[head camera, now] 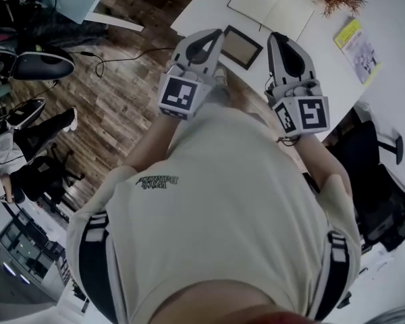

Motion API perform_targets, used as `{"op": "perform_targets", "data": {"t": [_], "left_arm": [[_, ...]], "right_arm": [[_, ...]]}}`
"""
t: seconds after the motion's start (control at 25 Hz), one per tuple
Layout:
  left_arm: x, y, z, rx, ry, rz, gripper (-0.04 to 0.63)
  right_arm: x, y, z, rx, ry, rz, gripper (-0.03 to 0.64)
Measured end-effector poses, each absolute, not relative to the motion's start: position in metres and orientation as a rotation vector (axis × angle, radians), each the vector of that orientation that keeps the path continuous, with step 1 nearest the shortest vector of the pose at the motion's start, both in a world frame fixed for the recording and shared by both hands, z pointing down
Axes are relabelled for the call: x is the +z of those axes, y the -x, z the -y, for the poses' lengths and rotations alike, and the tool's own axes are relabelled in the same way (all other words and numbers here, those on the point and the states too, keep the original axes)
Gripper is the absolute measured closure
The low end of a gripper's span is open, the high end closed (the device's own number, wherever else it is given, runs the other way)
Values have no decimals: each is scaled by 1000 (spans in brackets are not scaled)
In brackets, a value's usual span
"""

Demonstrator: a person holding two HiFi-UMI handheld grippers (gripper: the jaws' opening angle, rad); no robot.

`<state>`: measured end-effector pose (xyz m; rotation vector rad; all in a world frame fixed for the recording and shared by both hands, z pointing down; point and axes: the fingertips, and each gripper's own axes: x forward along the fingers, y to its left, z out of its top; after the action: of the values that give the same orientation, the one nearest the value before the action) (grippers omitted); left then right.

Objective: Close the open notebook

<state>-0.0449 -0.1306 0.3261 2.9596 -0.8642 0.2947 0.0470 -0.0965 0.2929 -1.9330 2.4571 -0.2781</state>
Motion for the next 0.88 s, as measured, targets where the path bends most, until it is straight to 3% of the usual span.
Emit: {"op": "perform_targets", "data": {"t": [0.88], "left_arm": [[315,18,191,233,-2972,765,584]], "right_arm": [[296,-71,157,-298,2060,-2387,614]]}}
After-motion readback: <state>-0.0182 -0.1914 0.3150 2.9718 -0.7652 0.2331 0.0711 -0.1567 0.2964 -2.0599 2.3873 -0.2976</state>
